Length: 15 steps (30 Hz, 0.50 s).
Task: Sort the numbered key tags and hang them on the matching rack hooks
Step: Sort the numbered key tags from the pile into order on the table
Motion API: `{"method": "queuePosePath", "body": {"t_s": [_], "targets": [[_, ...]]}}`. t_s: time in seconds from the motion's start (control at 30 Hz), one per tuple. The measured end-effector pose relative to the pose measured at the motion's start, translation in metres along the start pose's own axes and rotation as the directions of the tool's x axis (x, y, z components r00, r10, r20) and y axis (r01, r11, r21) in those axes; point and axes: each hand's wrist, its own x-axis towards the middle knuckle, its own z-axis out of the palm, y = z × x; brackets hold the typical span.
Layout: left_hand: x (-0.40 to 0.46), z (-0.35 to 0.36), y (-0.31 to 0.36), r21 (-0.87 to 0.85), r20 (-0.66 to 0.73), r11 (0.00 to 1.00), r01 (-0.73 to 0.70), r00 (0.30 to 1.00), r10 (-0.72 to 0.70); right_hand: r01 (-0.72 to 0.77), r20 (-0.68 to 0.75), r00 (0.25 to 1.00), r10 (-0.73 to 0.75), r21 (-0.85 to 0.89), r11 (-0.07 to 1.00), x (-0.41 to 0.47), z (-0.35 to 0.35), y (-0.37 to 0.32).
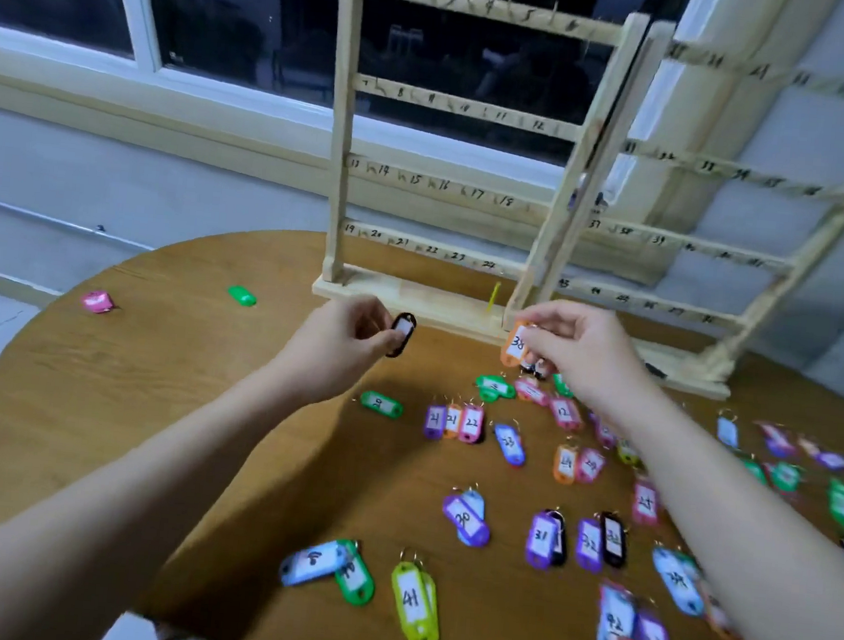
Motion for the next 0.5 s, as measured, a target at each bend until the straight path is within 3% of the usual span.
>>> {"method": "queuePosePath", "body": {"t_s": [0.17,0.5], "targets": [[-0.001,0.031,0.016,0.189,0.134,0.982,0.023,0.990,-0.049,-0.079,-0.002,0.997,0.079,0.023,0.997,-0.040,-0.013,0.021],[-0.007,0.036,-0.006,0.437,0.065,0.875,0.206,0.964,-0.259,-0.090,-0.008,0.996,0.091,0.049,0.995,-0.070,-0.017,0.029]]}}
